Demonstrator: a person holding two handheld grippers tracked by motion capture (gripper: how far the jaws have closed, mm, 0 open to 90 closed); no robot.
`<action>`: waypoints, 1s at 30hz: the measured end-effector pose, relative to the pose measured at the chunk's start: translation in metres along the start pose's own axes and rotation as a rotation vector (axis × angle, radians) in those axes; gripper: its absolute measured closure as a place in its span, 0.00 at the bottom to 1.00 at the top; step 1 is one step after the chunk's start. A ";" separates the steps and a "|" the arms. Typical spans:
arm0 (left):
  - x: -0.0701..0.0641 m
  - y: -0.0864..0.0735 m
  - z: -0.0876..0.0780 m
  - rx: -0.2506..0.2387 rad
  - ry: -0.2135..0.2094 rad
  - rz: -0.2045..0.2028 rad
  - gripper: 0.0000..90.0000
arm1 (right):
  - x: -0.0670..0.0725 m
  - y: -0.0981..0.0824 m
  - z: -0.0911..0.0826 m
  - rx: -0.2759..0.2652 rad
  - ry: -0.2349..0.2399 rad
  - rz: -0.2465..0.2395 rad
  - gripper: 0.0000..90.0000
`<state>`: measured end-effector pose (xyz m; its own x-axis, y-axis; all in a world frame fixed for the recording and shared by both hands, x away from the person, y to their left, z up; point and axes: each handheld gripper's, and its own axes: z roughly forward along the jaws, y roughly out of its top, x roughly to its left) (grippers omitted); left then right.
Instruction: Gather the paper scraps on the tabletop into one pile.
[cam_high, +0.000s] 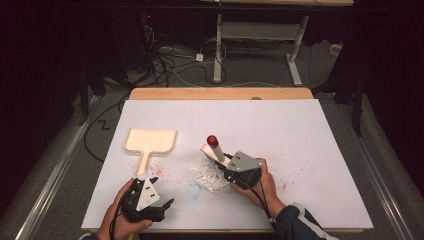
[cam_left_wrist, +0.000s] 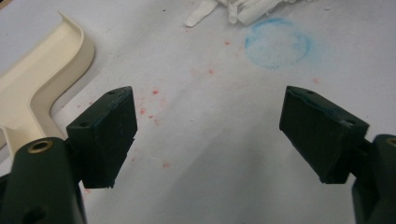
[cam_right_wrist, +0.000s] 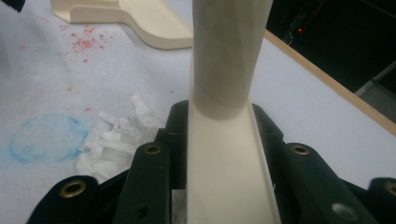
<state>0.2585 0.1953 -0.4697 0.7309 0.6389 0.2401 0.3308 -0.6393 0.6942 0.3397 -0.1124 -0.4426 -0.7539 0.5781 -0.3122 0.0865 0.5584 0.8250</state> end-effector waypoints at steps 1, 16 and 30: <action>0.000 0.000 0.000 0.001 0.001 0.000 0.20 | -0.004 0.000 -0.003 -0.005 -0.006 0.014 0.75; -0.002 0.001 0.000 0.000 0.003 0.009 0.20 | -0.054 -0.015 -0.069 -0.008 -0.023 0.118 0.75; -0.001 0.003 0.001 0.001 0.021 -0.003 0.20 | -0.057 -0.049 -0.128 0.064 0.069 0.172 0.75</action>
<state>0.2591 0.1923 -0.4689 0.7170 0.6497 0.2524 0.3337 -0.6379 0.6941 0.2953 -0.2493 -0.4048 -0.7671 0.6272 -0.1347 0.2572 0.4931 0.8310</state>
